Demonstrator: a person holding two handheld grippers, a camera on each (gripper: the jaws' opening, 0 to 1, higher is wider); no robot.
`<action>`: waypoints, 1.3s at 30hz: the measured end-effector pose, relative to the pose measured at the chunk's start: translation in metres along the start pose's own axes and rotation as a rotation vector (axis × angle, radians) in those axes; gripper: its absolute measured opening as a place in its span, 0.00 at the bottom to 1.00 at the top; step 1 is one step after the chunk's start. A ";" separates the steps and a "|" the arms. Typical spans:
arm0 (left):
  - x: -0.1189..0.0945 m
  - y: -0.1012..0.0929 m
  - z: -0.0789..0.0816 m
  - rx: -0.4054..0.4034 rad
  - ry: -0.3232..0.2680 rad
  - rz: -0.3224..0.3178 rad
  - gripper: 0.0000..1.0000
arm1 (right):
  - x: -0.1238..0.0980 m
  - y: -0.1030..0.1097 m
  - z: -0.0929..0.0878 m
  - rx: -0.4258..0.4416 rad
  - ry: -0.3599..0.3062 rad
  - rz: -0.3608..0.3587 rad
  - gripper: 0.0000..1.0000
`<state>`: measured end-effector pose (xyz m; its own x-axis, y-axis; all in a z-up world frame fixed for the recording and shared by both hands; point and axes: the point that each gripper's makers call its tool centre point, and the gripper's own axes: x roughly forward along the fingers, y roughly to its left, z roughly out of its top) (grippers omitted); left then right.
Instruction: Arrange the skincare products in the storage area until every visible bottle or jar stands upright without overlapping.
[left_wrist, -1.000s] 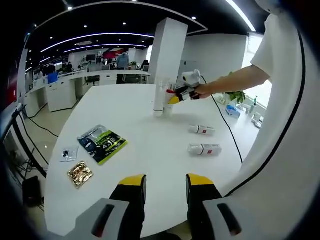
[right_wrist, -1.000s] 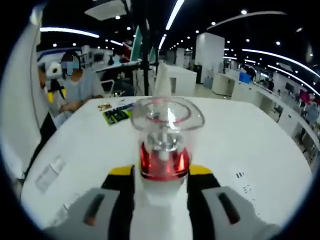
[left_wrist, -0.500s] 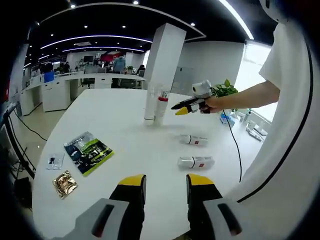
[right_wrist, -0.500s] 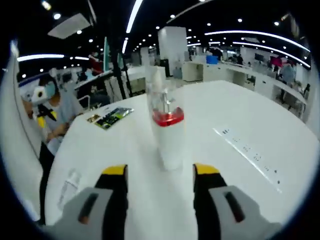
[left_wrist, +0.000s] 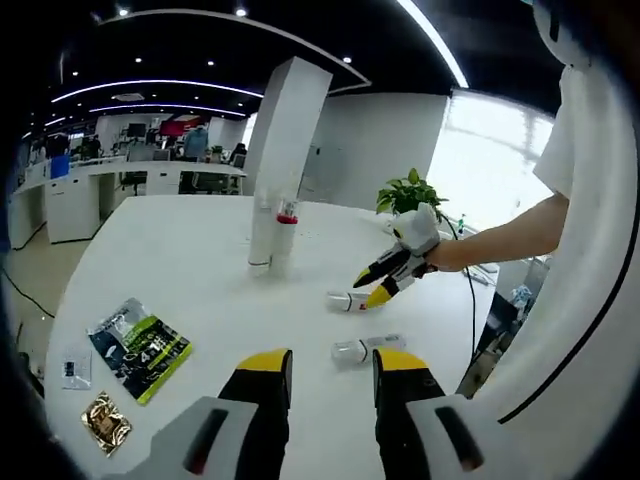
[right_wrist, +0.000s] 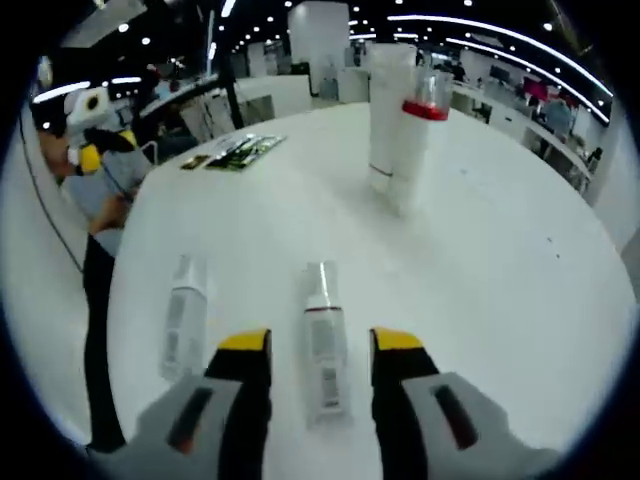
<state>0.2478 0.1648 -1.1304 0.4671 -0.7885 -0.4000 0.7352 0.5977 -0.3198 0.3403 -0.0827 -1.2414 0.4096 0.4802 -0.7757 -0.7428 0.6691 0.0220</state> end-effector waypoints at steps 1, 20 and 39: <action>-0.002 0.000 -0.001 -0.001 0.000 -0.001 0.33 | 0.002 -0.001 -0.002 0.006 0.009 -0.009 0.31; -0.026 0.006 0.015 -0.098 -0.121 -0.024 0.34 | -0.013 0.088 0.080 0.277 -0.208 0.112 0.18; -0.002 -0.034 0.095 -0.403 -0.397 -0.429 0.38 | -0.083 0.214 0.194 0.418 -0.636 0.611 0.18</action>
<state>0.2687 0.1323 -1.0372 0.3771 -0.9138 0.1510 0.6914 0.1693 -0.7023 0.2504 0.1307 -1.0500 0.3166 0.9457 -0.0734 -0.7250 0.2912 0.6242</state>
